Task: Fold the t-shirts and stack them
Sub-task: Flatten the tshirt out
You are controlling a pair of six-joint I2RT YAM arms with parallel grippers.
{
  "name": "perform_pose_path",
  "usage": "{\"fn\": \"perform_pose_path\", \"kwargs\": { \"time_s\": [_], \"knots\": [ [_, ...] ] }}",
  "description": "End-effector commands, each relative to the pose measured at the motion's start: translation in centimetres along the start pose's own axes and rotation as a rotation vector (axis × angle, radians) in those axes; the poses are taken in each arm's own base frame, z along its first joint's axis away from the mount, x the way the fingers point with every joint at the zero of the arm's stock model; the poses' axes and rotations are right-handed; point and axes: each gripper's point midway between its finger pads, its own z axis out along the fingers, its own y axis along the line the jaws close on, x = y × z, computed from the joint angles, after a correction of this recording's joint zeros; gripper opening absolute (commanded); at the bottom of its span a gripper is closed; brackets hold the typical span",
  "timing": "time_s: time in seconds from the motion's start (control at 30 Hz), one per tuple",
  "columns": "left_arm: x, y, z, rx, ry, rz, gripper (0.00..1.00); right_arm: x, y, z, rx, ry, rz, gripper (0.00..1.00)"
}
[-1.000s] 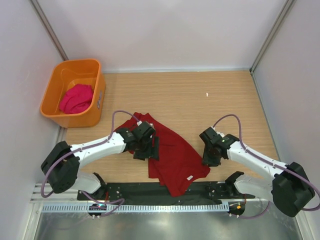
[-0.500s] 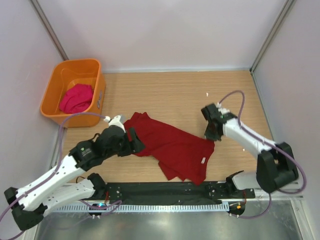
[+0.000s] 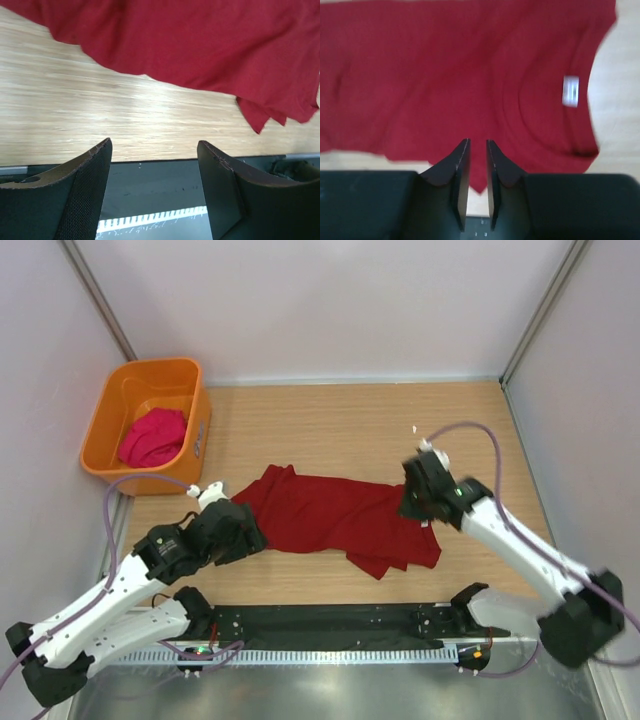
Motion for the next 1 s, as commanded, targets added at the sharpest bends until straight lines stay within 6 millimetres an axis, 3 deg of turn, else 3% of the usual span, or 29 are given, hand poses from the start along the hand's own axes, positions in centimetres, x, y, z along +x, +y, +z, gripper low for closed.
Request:
{"fn": "perform_pose_path", "kwargs": {
  "time_s": [0.0,0.1,0.17,0.2,0.27,0.37,0.47,0.57,0.67,0.8,0.97],
  "knots": [
    [-0.7,2.4,0.3,-0.106,-0.030,-0.031,0.70,8.4,-2.4,-1.2,-0.060,0.161,0.231,0.24],
    [-1.1,4.2,1.2,-0.167,0.007,-0.021,0.70,11.7,-4.0,-1.2,-0.063,0.191,0.252,0.25],
    [-2.0,6.2,2.3,-0.234,0.032,-0.070,0.71,12.2,-4.2,-1.3,-0.077,0.197,0.258,0.29],
    [-2.1,5.9,2.9,-0.208,0.066,-0.095,0.72,13.0,-4.3,-1.2,-0.076,0.220,0.257,0.35],
    [-3.0,7.5,4.0,-0.230,0.091,-0.166,0.75,13.4,-4.6,-0.8,-0.066,0.232,0.258,0.41],
    [-4.4,6.7,5.7,-0.147,0.092,-0.305,0.83,14.9,-4.0,0.1,-0.097,0.281,0.289,0.46],
    [-5.4,4.9,6.6,-0.042,0.089,-0.390,0.86,14.5,-3.8,1.1,-0.105,0.245,0.325,0.48],
    [-4.9,4.6,7.3,-0.034,0.119,-0.427,0.87,14.9,-3.4,1.6,-0.115,0.271,0.325,0.48],
    [-4.0,4.7,7.8,-0.033,0.139,-0.429,0.85,16.1,-4.2,1.8,-0.065,0.318,0.316,0.45],
    [-2.7,4.7,8.3,-0.019,0.166,-0.437,0.85,16.1,-5.4,1.7,-0.033,0.282,0.314,0.45],
    [-0.8,4.8,9.8,-0.026,0.229,-0.434,0.85,16.3,-5.4,2.3,-0.019,0.292,0.312,0.45]
  ]
}}
